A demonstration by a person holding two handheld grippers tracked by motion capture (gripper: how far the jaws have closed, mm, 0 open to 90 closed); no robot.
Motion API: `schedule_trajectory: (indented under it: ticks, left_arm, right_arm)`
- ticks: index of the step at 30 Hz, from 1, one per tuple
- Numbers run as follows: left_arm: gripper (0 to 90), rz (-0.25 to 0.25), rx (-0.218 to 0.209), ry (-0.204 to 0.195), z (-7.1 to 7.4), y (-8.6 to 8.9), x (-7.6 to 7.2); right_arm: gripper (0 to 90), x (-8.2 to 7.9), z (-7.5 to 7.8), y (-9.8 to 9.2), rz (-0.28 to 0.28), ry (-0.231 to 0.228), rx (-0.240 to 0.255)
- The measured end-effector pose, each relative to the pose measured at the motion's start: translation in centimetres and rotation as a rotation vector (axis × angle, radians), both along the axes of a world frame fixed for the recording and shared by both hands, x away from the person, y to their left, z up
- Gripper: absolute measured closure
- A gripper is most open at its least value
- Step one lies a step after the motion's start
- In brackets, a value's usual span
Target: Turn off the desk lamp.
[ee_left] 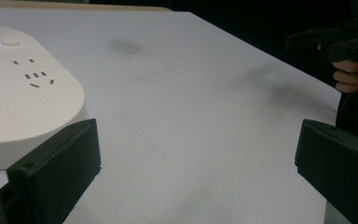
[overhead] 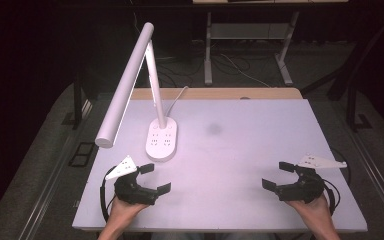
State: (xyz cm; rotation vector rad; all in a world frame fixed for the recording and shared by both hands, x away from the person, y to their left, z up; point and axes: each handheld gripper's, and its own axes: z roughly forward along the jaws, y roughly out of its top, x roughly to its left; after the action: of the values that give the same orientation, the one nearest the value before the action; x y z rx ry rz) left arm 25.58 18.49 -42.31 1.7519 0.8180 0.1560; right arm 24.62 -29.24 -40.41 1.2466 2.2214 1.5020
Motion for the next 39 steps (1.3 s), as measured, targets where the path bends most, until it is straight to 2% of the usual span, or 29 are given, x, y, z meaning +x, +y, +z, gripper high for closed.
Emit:
schedule_trajectory:
  ticks: [15,22,31,39]
  left_arm:
    - [0.0,-0.001,0.008,-0.003,0.0,0.0,0.0]
    - [0.0,-0.006,0.008,-0.005,0.0,-0.1,0.0]
    - [0.0,-0.005,0.003,-0.002,-0.1,0.0,-0.1]
    - [0.0,-0.003,0.004,0.0,-0.1,0.0,-0.1]
  right_arm:
    - [0.8,-0.1,-0.1,0.0,0.009,0.012,-0.009]
    - [0.8,0.0,-0.3,-0.2,0.01,0.041,-0.016]
    - [0.8,-0.1,0.1,-0.2,0.004,0.051,-0.026]
    - [0.8,0.2,1.1,0.2,0.025,0.054,-0.038]
